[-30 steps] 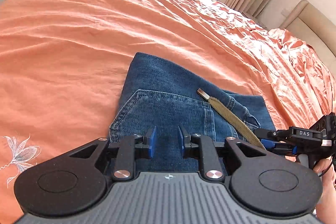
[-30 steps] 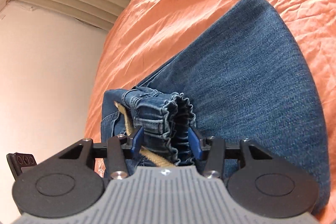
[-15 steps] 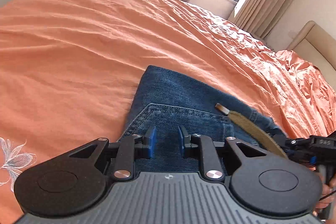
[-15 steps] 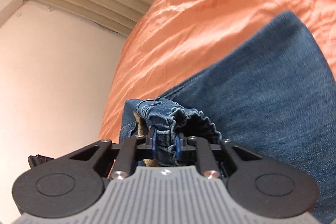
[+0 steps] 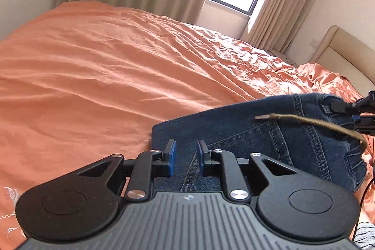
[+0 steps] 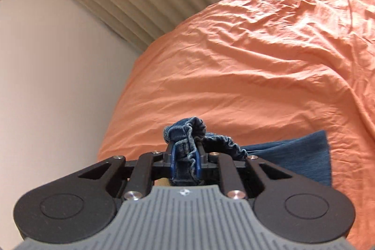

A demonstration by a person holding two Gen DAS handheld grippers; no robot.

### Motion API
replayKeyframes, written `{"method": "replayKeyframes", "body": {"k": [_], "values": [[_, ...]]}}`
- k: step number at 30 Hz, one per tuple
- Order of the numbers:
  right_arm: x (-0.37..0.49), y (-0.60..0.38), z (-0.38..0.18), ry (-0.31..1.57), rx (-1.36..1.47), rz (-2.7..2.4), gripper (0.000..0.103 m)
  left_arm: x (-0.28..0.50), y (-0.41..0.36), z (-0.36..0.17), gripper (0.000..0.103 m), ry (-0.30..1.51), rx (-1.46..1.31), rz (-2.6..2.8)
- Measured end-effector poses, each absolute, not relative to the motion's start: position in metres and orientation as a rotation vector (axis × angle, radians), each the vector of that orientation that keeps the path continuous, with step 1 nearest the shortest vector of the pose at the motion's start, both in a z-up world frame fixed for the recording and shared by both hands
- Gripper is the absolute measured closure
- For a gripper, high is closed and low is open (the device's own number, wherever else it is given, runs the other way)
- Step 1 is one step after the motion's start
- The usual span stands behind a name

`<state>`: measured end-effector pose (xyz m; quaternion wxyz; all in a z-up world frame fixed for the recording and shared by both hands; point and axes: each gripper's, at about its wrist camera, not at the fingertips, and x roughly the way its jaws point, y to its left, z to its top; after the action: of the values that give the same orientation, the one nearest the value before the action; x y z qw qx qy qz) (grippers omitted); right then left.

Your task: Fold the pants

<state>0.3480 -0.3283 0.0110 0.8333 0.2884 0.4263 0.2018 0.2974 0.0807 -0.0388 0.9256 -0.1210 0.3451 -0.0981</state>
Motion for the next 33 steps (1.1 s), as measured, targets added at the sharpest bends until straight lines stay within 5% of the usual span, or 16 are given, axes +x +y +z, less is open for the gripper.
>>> {"method": "replayKeyframes", "body": {"k": [6,14,19,26,33], "values": [[0.348,-0.369,-0.089,0.981,0.631,0.284,0.092,0.309,0.058,-0.067,0.082,0.756,-0.182,-0.233],[0.372,-0.369,-0.150,1.010,0.541,0.225,0.087,0.331,0.050,-0.093,0.082,0.820,-0.152,-0.221],[0.352,-0.369,-0.130,0.962,0.515,0.198,0.067,0.328,0.053,-0.093,0.082,0.832,-0.167,-0.238],[0.268,-0.356,-0.079,0.729,0.441,0.241,0.066,0.275,0.056,-0.064,0.081,0.804,-0.077,-0.290],[0.230,-0.317,-0.100,0.718,0.316,0.273,0.067,0.198,0.050,-0.053,0.051,0.812,0.064,-0.312]]}}
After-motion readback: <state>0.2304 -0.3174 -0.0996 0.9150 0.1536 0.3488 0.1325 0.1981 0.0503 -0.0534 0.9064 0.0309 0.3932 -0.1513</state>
